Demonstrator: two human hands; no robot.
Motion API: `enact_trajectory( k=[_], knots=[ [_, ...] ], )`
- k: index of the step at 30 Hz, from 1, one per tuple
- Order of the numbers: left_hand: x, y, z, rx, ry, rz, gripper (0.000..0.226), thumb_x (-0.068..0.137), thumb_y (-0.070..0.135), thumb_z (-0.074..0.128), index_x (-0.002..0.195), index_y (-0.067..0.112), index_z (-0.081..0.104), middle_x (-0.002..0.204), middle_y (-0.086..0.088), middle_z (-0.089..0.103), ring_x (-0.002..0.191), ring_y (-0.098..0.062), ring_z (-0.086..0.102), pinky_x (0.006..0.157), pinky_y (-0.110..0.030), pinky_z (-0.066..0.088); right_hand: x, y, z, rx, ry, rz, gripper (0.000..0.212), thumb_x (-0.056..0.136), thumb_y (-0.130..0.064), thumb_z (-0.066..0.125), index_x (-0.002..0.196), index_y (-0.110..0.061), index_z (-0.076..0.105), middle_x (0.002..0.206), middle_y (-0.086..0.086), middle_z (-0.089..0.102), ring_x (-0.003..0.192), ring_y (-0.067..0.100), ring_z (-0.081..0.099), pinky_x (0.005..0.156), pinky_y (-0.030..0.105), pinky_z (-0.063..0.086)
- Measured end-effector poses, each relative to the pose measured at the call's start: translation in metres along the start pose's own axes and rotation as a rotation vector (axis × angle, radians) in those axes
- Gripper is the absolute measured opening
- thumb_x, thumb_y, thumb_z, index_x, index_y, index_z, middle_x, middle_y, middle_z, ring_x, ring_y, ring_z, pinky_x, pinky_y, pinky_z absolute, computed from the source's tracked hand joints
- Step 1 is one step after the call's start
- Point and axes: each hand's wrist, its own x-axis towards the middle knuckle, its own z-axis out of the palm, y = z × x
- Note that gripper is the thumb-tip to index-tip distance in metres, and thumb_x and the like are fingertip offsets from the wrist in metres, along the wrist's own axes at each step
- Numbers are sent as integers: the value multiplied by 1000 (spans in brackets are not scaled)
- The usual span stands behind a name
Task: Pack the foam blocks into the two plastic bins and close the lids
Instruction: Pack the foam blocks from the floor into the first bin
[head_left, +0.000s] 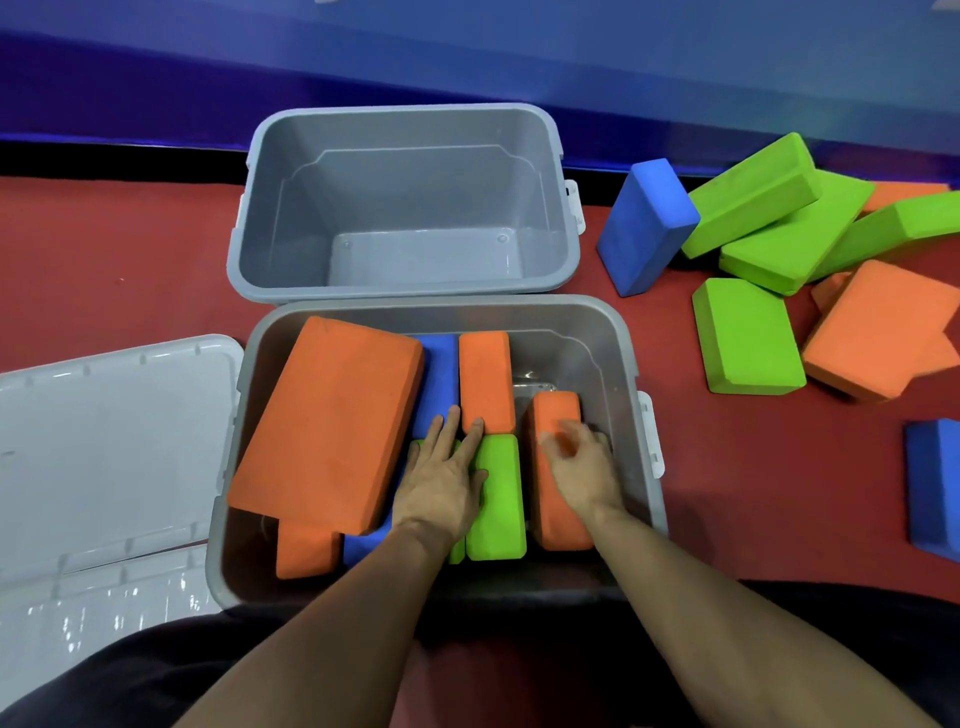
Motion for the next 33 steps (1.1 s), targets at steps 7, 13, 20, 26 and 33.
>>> enact_trajectory(
  k=[7, 13, 20, 26, 33],
  knots=[
    [5, -5, -4, -39, -67, 19, 67, 106, 40, 41, 161, 36, 4, 168, 6, -18, 156, -17, -13, 126, -42, 4, -13, 19, 25, -416, -253, 283, 128, 78, -41, 84, 157, -29, -16, 146, 17, 35, 127, 39, 54, 100, 44, 46],
    [8, -5, -7, -7, -106, 24, 66, 107, 40, 40, 161, 37, 2, 168, 6, -20, 156, -17, -14, 126, -44, 6, -10, 37, 23, -410, -190, 245, 127, 78, -54, 78, 154, -42, -23, 134, 21, 57, 120, 38, 61, 99, 41, 50],
    [9, 8, -15, -27, -132, -7, 66, 105, 39, 43, 162, 32, 10, 170, 0, -12, 157, -21, -8, 125, -50, 10, -17, 6, -10, -49, 58, 221, 98, 77, -61, 75, 149, -14, 29, 133, 15, 63, 121, 36, 61, 99, 39, 49],
    [-8, 45, -4, -439, 50, 74, 59, 95, 47, 63, 148, 24, 51, 162, 1, 30, 151, -18, 28, 123, -23, 14, -31, -30, -49, 32, 188, 168, 77, 72, -72, 69, 124, -18, 59, 109, 3, 71, 105, 29, 65, 86, 35, 50],
    [-11, 73, -19, -721, 70, 60, 74, 84, 67, 58, 145, 25, 54, 136, 2, 65, 121, -13, 64, 106, -37, 49, -35, -51, -83, 273, 51, 74, 53, 79, -69, 69, 84, -17, 66, 92, 1, 72, 86, 19, 67, 84, 42, 57]
  ],
)
